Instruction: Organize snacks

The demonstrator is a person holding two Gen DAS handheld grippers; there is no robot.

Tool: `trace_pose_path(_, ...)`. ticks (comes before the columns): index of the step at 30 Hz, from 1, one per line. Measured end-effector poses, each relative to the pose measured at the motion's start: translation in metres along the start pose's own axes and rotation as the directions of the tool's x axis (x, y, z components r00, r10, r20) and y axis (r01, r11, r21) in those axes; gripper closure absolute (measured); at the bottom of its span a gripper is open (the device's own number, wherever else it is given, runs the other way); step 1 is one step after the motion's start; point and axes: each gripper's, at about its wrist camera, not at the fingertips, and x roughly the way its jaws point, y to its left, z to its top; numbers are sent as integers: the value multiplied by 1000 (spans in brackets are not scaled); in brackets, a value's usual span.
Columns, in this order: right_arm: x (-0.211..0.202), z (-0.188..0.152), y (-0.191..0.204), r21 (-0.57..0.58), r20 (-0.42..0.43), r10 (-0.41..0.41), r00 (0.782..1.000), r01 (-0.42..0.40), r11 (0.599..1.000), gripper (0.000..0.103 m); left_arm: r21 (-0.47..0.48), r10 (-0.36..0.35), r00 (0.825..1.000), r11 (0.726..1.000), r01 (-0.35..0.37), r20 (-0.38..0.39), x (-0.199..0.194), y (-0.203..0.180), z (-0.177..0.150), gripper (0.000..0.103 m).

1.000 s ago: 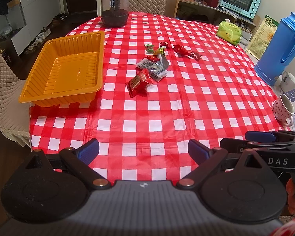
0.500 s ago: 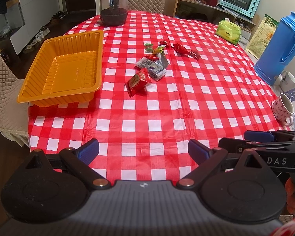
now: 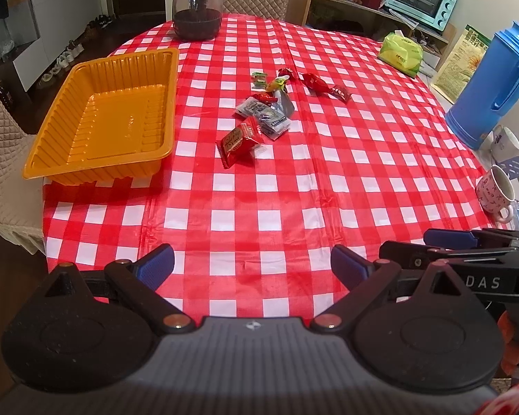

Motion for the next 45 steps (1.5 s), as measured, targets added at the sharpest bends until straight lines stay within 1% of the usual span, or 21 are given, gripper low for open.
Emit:
trace_pose_path(14, 12, 6, 0, 9, -26, -5, 1000, 5, 1000, 26, 9, -22, 1000, 1000, 22, -6, 10, 0, 9, 8)
trace_pose_path(20, 22, 11, 0, 13, -40, -6, 999, 7, 1000, 26, 33, -25, 1000, 999, 24, 10, 19, 0, 13, 12)
trace_pose_path(23, 27, 13, -1, 14, -43, -12, 999, 13, 1000, 26, 56, -24, 999, 998, 23, 22, 26, 0, 17, 15)
trace_pose_path(26, 33, 16, -3, 15, -42, -21, 999, 21, 1000, 26, 90, -15, 999, 996, 12, 36, 36, -2, 22, 20)
trace_pose_path(33, 48, 23, -14, 40, -17, -52, 998, 53, 998, 26, 163, -1, 998, 987, -9, 61, 64, -3, 32, 36)
trace_pose_path(35, 53, 27, -18, 54, -12, -58, 998, 59, 997, 26, 175, -3, 998, 984, -8, 60, 73, -4, 36, 37)
trace_pose_path(38, 60, 32, -24, 76, -9, -70, 998, 70, 995, 26, 198, -1, 997, 980, -13, 74, 86, -6, 43, 40)
trace_pose_path(39, 62, 33, -26, 83, -8, -72, 997, 73, 994, 26, 209, 2, 997, 978, -19, 79, 90, -7, 46, 43)
trace_pose_path(41, 66, 36, -29, 92, -9, -77, 997, 77, 993, 26, 236, 9, 996, 971, -30, 88, 98, -9, 51, 43)
trace_pose_path(45, 74, 41, -35, 115, -14, -88, 996, 89, 989, 26, 265, 29, 994, 963, -56, 103, 115, -9, 62, 48)
